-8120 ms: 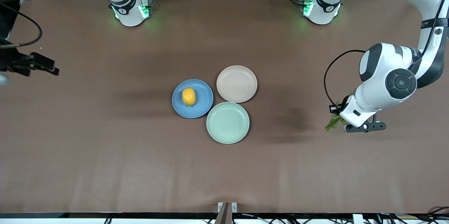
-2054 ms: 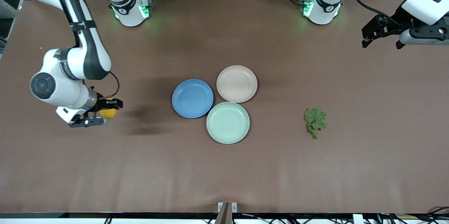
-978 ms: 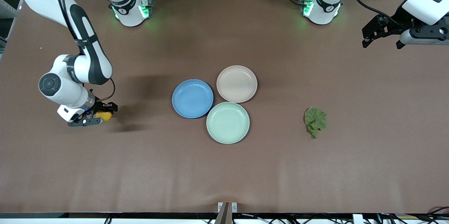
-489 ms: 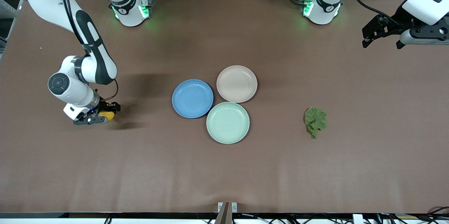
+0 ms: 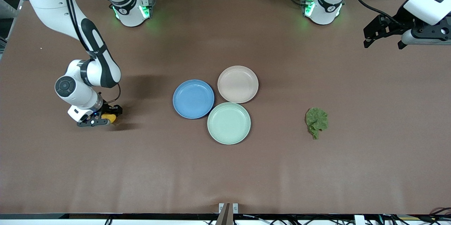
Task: Pick lemon and lettuce from blue and beige plates
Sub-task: 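Lower the lemon onto the table with the right gripper, then open the right gripper and draw it back from the lemon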
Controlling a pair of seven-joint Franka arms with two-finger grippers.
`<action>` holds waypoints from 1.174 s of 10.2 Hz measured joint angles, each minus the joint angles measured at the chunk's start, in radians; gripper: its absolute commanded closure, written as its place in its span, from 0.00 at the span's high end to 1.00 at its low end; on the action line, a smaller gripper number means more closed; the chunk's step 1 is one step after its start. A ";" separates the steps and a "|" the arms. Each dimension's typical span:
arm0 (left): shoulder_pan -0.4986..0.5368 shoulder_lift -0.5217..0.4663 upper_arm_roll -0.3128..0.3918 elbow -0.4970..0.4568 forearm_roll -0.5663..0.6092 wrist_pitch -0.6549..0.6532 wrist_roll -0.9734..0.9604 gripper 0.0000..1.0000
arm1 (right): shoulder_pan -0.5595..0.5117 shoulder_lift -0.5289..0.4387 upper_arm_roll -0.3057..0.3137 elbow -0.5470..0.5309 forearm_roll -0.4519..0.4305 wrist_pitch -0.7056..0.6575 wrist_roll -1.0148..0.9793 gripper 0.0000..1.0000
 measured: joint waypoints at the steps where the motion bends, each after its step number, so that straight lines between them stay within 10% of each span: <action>1: 0.000 0.000 0.000 0.000 0.000 0.000 0.000 1.00 | 0.000 0.002 0.000 0.000 0.000 0.002 0.000 0.90; 12: -0.001 0.001 0.000 0.000 0.000 -0.001 0.000 1.00 | -0.002 -0.040 -0.002 0.266 0.057 -0.424 0.011 1.00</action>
